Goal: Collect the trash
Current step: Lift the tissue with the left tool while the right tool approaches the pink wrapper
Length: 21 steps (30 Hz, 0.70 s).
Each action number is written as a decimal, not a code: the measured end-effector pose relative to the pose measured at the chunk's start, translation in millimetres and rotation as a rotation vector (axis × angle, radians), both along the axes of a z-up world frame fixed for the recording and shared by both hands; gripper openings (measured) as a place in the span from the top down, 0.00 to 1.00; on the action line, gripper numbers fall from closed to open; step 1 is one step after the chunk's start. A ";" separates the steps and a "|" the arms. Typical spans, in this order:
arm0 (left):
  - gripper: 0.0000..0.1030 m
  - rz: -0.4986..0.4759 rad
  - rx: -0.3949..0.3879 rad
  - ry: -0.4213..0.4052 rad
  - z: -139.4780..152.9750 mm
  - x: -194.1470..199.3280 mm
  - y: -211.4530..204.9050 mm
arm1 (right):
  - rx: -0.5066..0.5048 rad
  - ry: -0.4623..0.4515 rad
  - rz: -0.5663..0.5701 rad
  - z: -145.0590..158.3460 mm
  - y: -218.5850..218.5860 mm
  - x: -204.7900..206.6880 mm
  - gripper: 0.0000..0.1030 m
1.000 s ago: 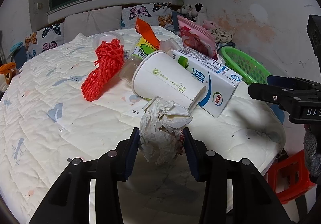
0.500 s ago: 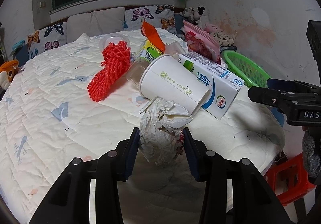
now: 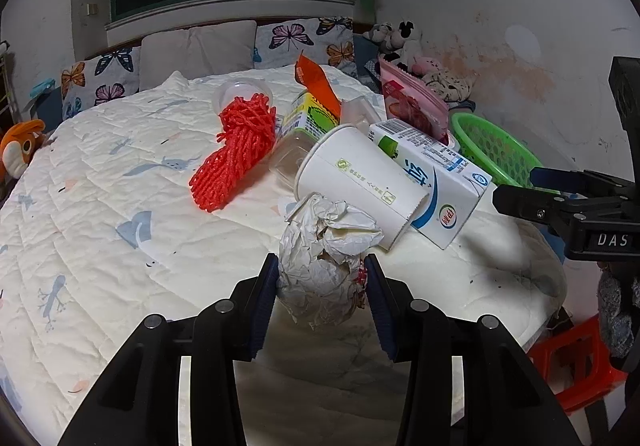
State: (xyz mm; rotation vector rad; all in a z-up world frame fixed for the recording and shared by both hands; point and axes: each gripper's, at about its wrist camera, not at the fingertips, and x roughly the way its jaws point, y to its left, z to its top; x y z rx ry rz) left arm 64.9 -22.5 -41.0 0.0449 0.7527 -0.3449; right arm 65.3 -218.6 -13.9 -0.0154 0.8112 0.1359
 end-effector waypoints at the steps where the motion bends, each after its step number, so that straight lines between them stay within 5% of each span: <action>1: 0.59 0.001 0.000 -0.001 0.5 0.2 0.3 | 0.000 -0.001 0.000 0.1 0.0 0.1 0.10; 21: 0.59 0.017 -0.009 -0.017 8.3 3.5 7.8 | 0.001 -0.001 0.010 1.1 4.2 2.4 0.10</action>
